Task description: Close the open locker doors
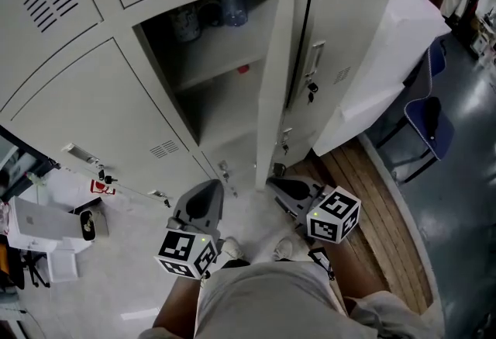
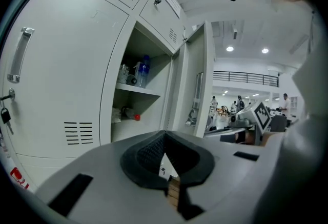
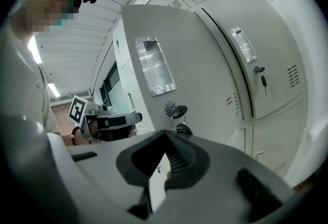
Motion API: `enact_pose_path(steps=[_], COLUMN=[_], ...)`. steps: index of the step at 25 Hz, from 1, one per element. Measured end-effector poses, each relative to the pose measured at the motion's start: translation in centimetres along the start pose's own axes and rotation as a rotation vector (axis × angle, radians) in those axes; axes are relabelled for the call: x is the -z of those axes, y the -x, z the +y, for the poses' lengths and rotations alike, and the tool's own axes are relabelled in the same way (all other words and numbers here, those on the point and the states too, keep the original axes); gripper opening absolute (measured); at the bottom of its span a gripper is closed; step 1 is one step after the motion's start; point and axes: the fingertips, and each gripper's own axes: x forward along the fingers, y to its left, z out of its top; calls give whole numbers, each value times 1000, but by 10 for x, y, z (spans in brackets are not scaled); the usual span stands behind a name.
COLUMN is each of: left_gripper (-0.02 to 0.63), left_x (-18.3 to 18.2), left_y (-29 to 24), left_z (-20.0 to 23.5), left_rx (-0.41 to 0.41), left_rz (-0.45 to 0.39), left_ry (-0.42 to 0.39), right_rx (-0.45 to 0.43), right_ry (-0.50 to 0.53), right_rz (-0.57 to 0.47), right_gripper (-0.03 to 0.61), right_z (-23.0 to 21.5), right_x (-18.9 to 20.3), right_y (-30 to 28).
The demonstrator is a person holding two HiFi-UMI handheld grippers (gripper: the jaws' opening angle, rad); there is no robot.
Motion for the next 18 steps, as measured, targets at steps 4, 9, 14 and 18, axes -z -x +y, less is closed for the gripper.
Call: enact_pose_path(steps=[4, 9, 14, 18], left_gripper=[15, 15, 15, 15], left_x=[-1, -3, -4, -6], left_y=[5, 12, 24, 32], left_z=[17, 34, 62, 82], left_rx=[-7, -15, -50, -72], left_rz=[-1, -5, -9, -16], left_ry=[4, 3, 13, 16], right_rx=[-10, -20, -22, -24], right_ry=[11, 17, 16, 18], right_rz=[5, 10, 1, 1], right_gripper=[25, 25, 26, 25], right_z=[5, 10, 13, 14], right_x=[-2, -5, -9, -13], right_y=[-18, -39, -64, -84])
